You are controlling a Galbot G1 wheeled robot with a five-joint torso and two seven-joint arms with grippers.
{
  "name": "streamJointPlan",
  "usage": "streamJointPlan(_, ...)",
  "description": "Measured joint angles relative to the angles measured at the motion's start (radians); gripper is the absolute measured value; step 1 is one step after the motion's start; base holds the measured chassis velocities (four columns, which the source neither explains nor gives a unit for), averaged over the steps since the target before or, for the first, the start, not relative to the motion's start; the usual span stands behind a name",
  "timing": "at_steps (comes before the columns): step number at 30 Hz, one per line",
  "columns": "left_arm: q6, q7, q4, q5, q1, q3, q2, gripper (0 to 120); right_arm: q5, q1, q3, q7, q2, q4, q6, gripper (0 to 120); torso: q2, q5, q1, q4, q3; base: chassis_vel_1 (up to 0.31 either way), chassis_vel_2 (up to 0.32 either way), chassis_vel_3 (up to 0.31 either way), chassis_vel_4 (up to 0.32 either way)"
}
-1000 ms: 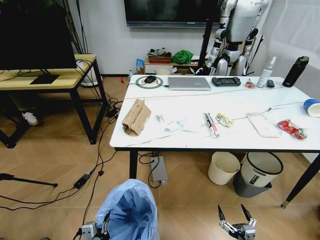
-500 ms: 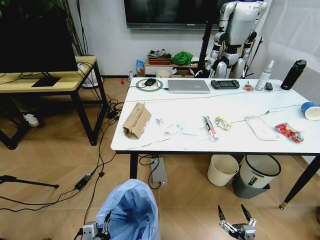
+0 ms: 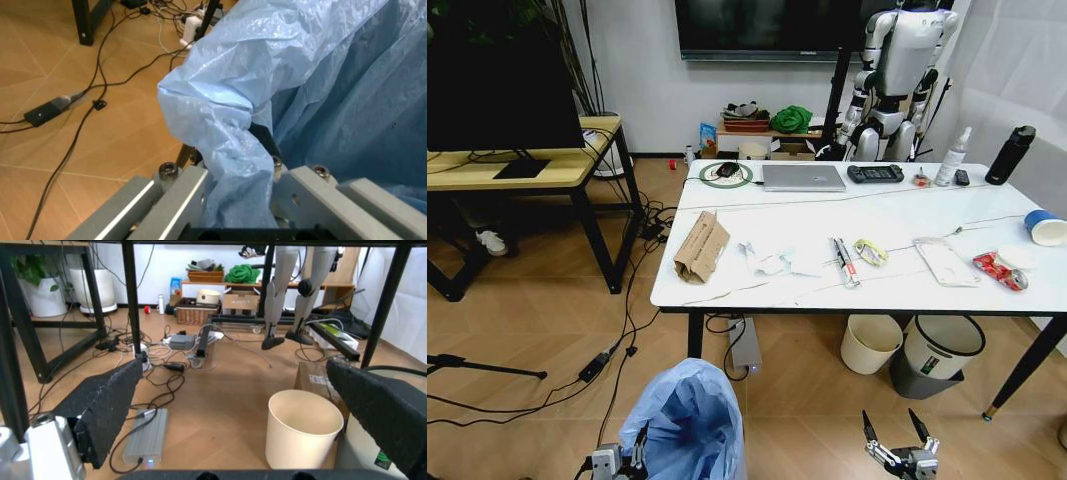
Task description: Pick up the trash bin and place the trash from the table into it.
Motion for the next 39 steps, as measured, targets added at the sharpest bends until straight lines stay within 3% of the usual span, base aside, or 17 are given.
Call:
streamJointPlan(29,-0.032,0.003,-0.018,-0.042,-0.001,0.006,-0.002,0,0.002,0.002,-0.002,0.000,0.000,0.001,-0.001,100,0.154,0.0001,0.069,0.0000,0.085,0.000,0.000,0.000,0.000)
streamJointPlan(35,-0.035,0.004,-0.019,-0.026,-0.001,-0.005,-0.001,0,0.019,-0.012,-0.015,0.010,-0.002,0.040,-0.010,100,0.160,0.0001,0.072,-0.0002,0.087,0.000,0.000,0.000,0.000)
streamJointPlan(38,-0.035,0.003,-0.014,-0.022,0.001,-0.018,-0.001,0,0.034,-0.017,-0.034,0.030,-0.043,0.091,-0.025,100,0.159,0.0001,0.072,-0.0003,0.087,0.000,0.000,0.000,0.000)
streamJointPlan(39,-0.035,0.003,-0.010,-0.019,0.002,-0.026,-0.005,0,0.047,-0.013,-0.047,0.046,-0.087,0.107,-0.033,100,0.159,0.0000,0.072,-0.0001,0.087,0.000,0.000,0.000,0.000)
